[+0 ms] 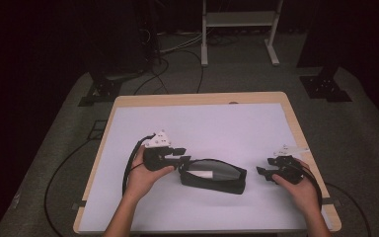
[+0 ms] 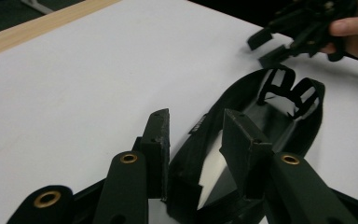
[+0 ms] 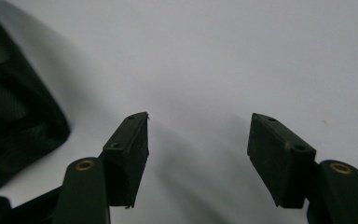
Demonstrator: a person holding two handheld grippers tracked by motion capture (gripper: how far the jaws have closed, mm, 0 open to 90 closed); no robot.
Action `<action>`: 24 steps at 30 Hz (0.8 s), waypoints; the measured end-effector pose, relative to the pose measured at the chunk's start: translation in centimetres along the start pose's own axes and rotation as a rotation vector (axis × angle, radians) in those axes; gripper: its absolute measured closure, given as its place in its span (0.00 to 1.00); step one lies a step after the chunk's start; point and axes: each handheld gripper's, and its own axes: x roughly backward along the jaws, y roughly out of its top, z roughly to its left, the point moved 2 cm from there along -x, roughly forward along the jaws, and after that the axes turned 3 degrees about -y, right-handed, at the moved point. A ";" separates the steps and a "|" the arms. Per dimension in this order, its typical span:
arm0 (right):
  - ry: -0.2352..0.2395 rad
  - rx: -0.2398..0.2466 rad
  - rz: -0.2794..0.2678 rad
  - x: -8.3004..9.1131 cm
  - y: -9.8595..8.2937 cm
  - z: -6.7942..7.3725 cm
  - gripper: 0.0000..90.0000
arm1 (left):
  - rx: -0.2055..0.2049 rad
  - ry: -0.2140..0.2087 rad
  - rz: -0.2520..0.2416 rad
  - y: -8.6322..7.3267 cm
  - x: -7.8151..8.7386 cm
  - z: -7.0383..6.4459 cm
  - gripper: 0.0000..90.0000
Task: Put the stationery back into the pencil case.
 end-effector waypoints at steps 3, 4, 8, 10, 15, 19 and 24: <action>0.027 0.010 -0.008 0.6 -0.3 0.5 0.42 | 0.004 0.013 0.003 -0.2 0.1 0.4 0.69; 0.036 0.012 -0.009 0.8 -0.4 0.8 0.42 | 0.007 0.017 0.004 -0.3 0.2 0.5 0.69; 0.066 0.034 -0.012 1.3 -0.6 1.6 0.42 | 0.015 0.042 0.011 -0.7 0.3 1.1 0.72; 0.083 0.037 -0.012 1.6 -0.7 2.0 0.42 | 0.023 0.057 0.017 -1.0 0.4 1.5 0.73; 0.118 0.057 -0.008 2.2 -1.2 2.9 0.41 | 0.040 0.084 0.034 -1.5 0.2 2.5 0.75; 0.145 0.082 0.001 2.5 -1.8 3.6 0.38 | 0.047 0.098 0.043 -1.9 -0.1 3.0 0.75; 0.181 0.113 0.007 2.7 -2.3 4.4 0.34 | 0.064 0.104 0.047 -2.3 -0.8 3.5 0.75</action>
